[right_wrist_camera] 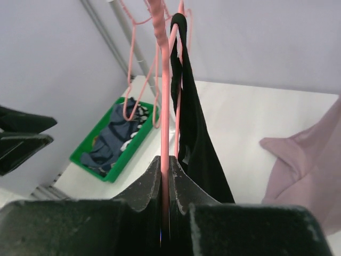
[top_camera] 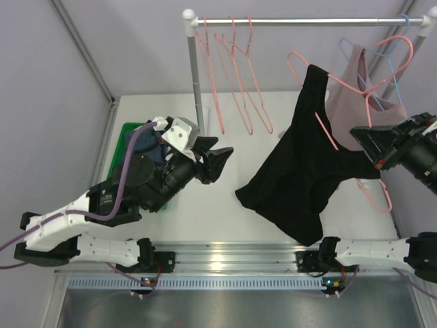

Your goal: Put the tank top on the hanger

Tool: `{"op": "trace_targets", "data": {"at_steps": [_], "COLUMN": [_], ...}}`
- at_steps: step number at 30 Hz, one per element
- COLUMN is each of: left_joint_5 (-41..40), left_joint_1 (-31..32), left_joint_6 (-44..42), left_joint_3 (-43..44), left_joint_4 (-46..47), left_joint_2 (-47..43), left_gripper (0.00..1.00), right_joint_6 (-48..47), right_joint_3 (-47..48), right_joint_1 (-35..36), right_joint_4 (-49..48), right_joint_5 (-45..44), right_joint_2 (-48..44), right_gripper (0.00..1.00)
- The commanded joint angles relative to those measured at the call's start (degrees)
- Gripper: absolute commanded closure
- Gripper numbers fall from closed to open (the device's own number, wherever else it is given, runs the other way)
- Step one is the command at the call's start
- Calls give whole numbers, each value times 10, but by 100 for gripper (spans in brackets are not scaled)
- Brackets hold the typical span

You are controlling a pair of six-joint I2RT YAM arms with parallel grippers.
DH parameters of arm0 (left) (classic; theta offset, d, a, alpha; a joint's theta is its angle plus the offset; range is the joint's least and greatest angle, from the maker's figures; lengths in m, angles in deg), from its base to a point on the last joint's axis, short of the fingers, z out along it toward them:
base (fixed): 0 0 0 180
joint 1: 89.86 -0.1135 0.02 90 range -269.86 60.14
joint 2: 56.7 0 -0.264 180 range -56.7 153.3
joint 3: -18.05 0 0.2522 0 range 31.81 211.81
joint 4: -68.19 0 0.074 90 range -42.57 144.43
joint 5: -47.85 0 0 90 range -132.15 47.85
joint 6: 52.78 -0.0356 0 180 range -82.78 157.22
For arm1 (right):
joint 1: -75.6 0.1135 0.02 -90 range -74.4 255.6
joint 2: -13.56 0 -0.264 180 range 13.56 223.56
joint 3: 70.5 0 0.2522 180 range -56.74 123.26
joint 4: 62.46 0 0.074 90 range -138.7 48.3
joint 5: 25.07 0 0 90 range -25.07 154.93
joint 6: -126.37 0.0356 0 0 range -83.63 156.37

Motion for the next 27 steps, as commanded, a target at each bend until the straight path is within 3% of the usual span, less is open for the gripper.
{"op": "trace_targets", "data": {"at_steps": [1, 7, 14, 17, 20, 22, 27], "left_joint_5": [7, 13, 23, 27, 30, 30, 32], "left_joint_1": [3, 3, 2, 2, 2, 1, 1], "left_joint_6": [-10, -12, -3, 0, -1, 0, -1], "left_joint_3": [20, 21, -12, -24, -31, -34, -42], "left_joint_4": [12, 3, 12, 15, 16, 16, 17], "left_joint_2": [5, 14, 10, 8, 6, 5, 3], "left_gripper": [48, 48, 48, 47, 48, 48, 47], "right_joint_6": [-36, -48, -8, -8, -25, -37, -67], "right_joint_3": [35, 43, -106, -164, -217, -238, -216], "right_joint_1": [6, 6, -12, -67, -192, -259, -391], "right_joint_4": [16, 18, -40, -73, -110, -150, -176], "right_joint_5": [-91, -149, -117, -56, 87, 126, 223], "right_joint_2": [58, 104, 72, 56, 51, 43, 60], "right_gripper": [100, 100, 100, 100, 100, 100, 100]}}
